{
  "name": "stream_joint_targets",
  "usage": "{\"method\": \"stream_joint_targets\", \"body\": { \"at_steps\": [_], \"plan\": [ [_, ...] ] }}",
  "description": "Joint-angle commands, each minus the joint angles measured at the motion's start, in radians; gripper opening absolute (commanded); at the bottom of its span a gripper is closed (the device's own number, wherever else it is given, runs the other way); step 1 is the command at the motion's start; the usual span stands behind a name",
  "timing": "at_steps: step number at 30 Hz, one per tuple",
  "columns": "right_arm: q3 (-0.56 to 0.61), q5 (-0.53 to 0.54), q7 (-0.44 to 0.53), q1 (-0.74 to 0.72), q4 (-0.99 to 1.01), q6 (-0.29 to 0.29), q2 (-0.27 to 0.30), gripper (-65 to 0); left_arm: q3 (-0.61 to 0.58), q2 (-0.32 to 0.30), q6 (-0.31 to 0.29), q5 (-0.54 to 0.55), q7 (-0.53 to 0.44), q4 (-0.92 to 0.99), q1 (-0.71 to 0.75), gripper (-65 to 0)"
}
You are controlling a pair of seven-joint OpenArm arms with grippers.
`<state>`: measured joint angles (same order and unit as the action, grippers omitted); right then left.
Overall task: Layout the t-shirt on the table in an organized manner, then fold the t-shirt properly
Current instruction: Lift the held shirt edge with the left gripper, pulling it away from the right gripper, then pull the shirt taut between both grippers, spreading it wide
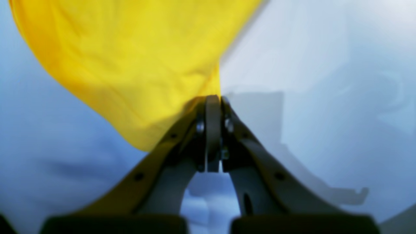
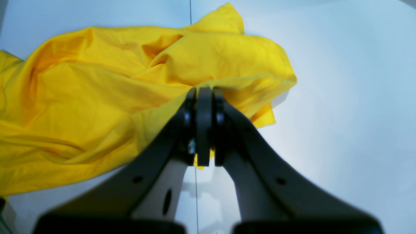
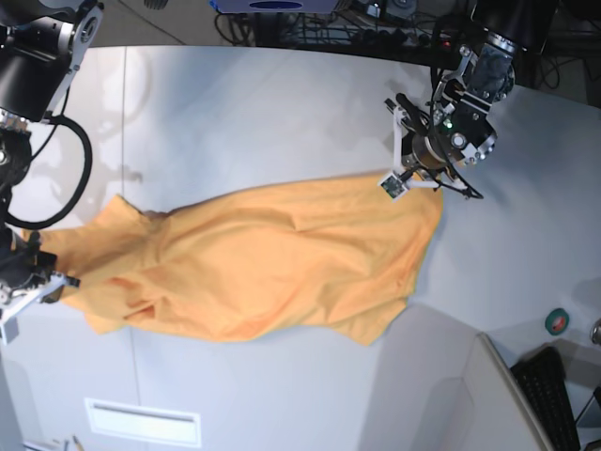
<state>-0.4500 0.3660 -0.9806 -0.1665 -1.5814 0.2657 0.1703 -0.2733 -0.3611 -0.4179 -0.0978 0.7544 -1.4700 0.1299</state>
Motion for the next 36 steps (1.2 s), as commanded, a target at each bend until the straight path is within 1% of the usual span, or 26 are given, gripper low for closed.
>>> {"method": "stream_joint_targets", "body": {
  "at_steps": [1, 6, 9, 14, 20, 24, 26, 28, 30, 34, 36],
  "plan": [
    [-0.005, 0.012, 0.025, -0.012, -0.015, -0.003, 0.016, -65.0, 0.001, -0.009, -0.008, 0.008, 0.021, -0.01, 0.023, -65.0],
    [-0.005, 0.012, 0.029, -0.009, -0.015, -0.003, 0.016, -65.0, 0.003, -0.032, -0.008, 0.008, 0.021, -0.071, 0.113, -65.0],
    [-0.005, 0.012, 0.029, -0.009, -0.015, -0.003, 0.016, -65.0, 0.004, -0.036, -0.008, 0.003, 0.021, -0.133, 0.167, -65.0],
    [-0.005, 0.012, 0.029, -0.005, -0.015, -0.003, 0.016, -65.0, 0.015, -0.069, -0.008, 0.005, 0.021, -0.188, 0.247, -65.0],
    [-0.002, 0.012, 0.029, 0.055, -0.02, -0.003, 0.011, -65.0, 0.207, -0.065, -0.008, 0.014, 0.015, -0.274, 0.316, -65.0],
    [0.001, 0.017, 0.029, 0.106, -0.021, -0.003, 0.008, -65.0, 0.311, -0.028, -0.008, 0.014, 0.018, -0.318, 0.331, -65.0],
    [0.001, 0.018, 0.03, 0.135, -0.021, -0.003, 0.008, -65.0, 0.36, 0.006, -0.009, 0.033, 0.018, -0.334, 0.336, -65.0],
    [0.001, 0.018, 0.03, 0.158, -0.021, -0.003, 0.008, -65.0, 0.42, 0.027, -0.009, 0.103, 0.018, -0.338, 0.345, -65.0],
    [0.001, 0.018, 0.03, 0.181, -0.023, -0.003, 0.008, -65.0, 0.484, 0.038, -0.009, 0.24, 0.02, -0.331, 0.345, -65.0],
    [0.001, 0.018, 0.041, 0.216, -0.023, -0.003, 0.008, -65.0, 0.629, 0.038, -0.009, 0.524, 0.02, -0.295, 0.347, -65.0],
    [0.001, 0.018, 0.075, 0.233, -0.023, -0.003, 0.008, -65.0, 0.675, 0.038, -0.009, 0.602, 0.02, -0.266, 0.347, -65.0]
  ]
}}
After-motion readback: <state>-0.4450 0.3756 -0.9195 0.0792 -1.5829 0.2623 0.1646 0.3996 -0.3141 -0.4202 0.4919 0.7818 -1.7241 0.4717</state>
